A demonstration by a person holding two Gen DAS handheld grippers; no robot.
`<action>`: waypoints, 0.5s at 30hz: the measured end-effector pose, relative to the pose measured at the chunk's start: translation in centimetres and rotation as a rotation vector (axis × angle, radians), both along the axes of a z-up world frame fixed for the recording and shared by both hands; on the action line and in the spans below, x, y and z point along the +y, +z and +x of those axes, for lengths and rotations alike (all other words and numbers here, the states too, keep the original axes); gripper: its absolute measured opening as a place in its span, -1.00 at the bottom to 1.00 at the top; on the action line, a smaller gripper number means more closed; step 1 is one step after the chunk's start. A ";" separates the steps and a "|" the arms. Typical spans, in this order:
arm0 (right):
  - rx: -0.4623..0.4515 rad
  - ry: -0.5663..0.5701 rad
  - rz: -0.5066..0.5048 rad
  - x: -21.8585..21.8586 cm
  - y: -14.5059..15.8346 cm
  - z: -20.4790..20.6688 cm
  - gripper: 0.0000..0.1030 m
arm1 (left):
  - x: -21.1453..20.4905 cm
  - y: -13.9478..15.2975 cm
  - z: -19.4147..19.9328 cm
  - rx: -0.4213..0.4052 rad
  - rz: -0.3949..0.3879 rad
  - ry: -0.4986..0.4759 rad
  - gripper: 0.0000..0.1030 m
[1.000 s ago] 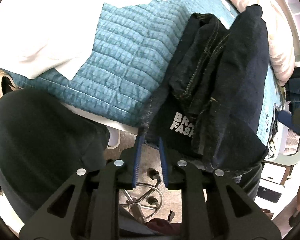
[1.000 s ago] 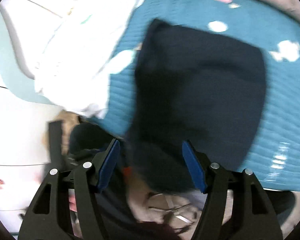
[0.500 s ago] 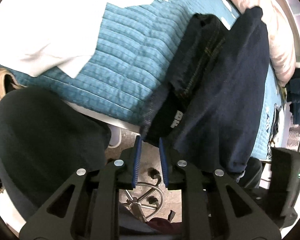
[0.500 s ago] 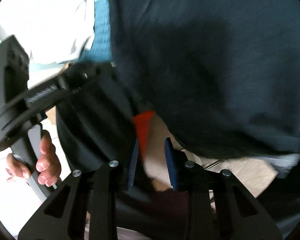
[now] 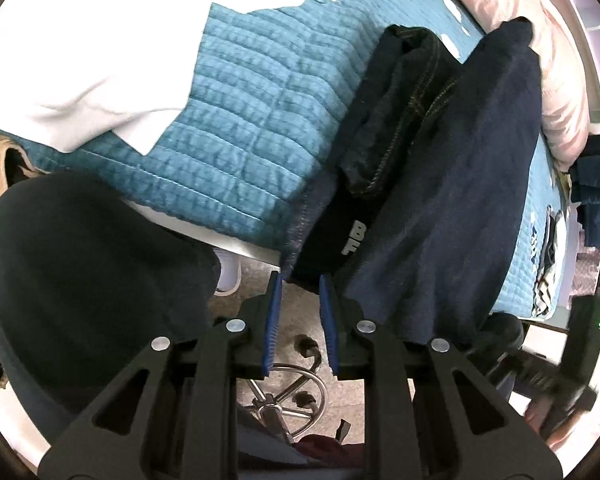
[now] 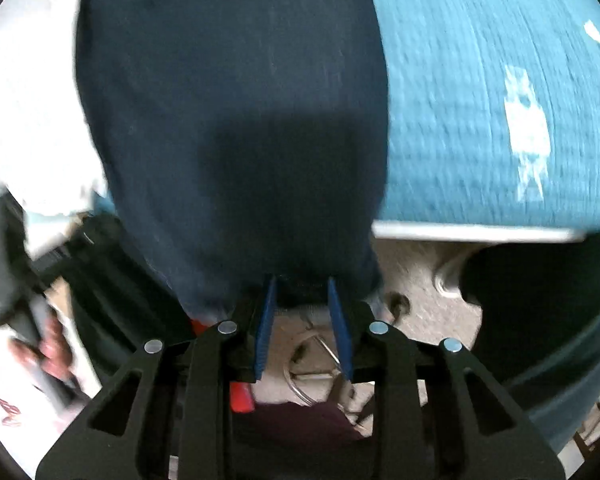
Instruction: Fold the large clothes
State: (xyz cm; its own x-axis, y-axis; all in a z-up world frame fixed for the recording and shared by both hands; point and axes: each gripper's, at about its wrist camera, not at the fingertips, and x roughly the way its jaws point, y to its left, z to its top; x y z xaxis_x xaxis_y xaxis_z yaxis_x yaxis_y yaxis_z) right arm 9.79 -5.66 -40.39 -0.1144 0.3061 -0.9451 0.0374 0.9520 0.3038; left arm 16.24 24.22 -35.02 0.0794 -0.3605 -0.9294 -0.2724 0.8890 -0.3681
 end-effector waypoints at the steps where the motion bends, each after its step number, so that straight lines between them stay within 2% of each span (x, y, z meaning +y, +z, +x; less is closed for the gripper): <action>1: 0.037 0.002 0.015 0.0 -0.6 -1.1 -0.51 | -0.1 0.0 0.0 0.001 0.002 -0.005 -0.62; 4: 0.180 0.002 0.103 0.8 -3.2 -3.9 -0.50 | -0.2 0.0 0.1 0.002 0.003 -0.003 -0.61; 7: 0.212 0.019 0.093 1.3 -4.0 -4.8 -0.50 | -0.2 0.1 0.0 0.000 0.010 -0.006 -0.56; 8: 0.194 0.012 0.117 1.6 -3.4 -4.7 -0.50 | -0.2 0.1 -0.1 0.000 0.011 -0.005 -0.56; 12: 0.009 0.073 0.150 4.2 1.5 -0.9 -0.50 | 0.4 0.1 -0.3 0.002 0.016 0.009 -0.56; 15: -0.063 0.093 0.031 4.7 3.3 1.5 -0.50 | 0.8 0.3 -0.4 0.000 0.012 0.025 -0.56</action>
